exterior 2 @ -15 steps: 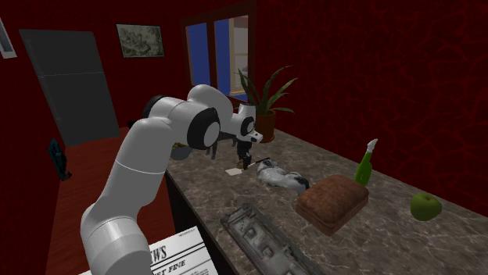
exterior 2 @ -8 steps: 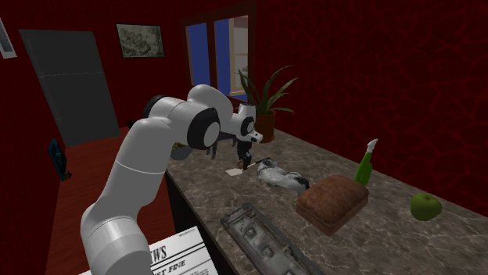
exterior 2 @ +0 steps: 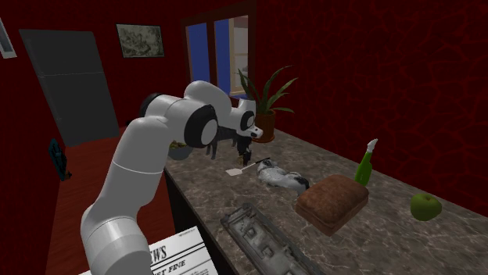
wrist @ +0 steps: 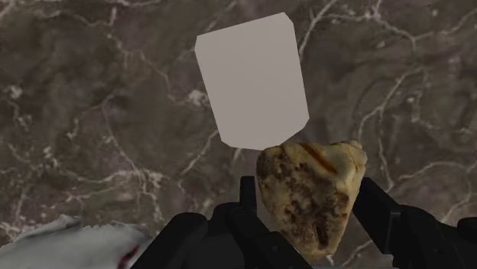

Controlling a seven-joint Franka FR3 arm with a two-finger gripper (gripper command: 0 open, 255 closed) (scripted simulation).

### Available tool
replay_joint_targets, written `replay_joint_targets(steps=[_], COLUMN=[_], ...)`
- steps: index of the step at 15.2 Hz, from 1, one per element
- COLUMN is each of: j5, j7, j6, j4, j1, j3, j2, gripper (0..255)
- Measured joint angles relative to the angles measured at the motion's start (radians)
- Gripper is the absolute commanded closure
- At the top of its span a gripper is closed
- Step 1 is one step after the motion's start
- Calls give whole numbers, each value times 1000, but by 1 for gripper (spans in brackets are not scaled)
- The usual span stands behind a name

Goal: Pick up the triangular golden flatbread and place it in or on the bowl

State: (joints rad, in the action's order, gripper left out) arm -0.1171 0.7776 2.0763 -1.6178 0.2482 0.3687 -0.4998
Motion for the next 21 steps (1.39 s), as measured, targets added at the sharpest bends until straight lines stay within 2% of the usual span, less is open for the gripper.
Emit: replay_joint_targets(steps=[10, 21], j5=[18, 28], j7=[-8, -7], j6=[-110, -250], j4=[65, 185], j1=[-5, 2], j3=[10, 17], j2=[47, 69], gripper=[255, 255])
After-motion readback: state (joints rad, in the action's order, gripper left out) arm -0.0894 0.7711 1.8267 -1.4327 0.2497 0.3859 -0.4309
